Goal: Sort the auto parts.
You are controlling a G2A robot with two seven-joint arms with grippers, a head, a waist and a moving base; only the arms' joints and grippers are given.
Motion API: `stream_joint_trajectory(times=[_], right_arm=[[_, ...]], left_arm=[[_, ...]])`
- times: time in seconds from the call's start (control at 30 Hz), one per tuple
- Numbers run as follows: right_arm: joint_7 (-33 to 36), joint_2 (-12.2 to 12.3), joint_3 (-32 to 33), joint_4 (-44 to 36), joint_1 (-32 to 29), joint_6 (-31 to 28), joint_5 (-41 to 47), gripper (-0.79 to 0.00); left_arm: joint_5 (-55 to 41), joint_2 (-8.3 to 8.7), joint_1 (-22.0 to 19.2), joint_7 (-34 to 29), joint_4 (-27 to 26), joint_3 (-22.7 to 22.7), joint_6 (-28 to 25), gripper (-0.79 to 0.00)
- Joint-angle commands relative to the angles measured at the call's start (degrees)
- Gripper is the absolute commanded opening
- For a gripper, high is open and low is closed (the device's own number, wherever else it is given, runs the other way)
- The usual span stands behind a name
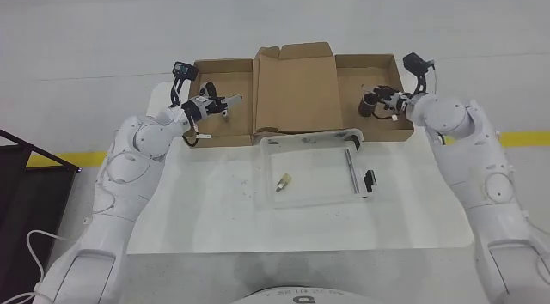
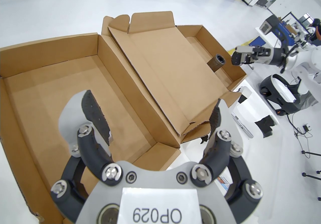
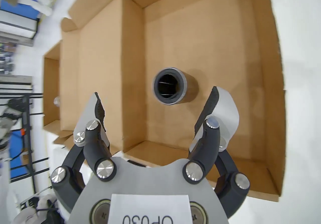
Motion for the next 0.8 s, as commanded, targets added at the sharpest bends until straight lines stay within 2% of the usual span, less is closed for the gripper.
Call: stream_joint_trajectory(times=[0.0,0.07,0.17,0.37,0.47,0.77], right_arm=[[-0.5,0.4,4.2,-4.3,-3.6,-5.3,7.5,-0.068],[-1.0,0.7,7.9,-9.5,-8.3,-10.9,14.0,0.0],[-0.3,1.0,11.4,-16.4,-15.0,-17.8,20.2,0.0],[0.2,1.4,14.4,-23.9,-22.5,-25.0,21.9,0.0],[2.3,1.5,14.5,-25.2,-24.1,-26.2,23.4,0.0],[2.3,1.5,14.5,-25.2,-24.1,-26.2,23.4,0.0]], left_arm=[[0.0,0.0,0.0,0.0,0.0,0.0,0.0,0.0],[0.0,0.0,0.0,0.0,0.0,0.0,0.0,0.0],[0.0,0.0,0.0,0.0,0.0,0.0,0.0,0.0],[0.0,0.0,0.0,0.0,0.0,0.0,0.0,0.0],[0.0,0.0,0.0,0.0,0.0,0.0,0.0,0.0],[0.0,0.0,0.0,0.0,0.0,0.0,0.0,0.0]])
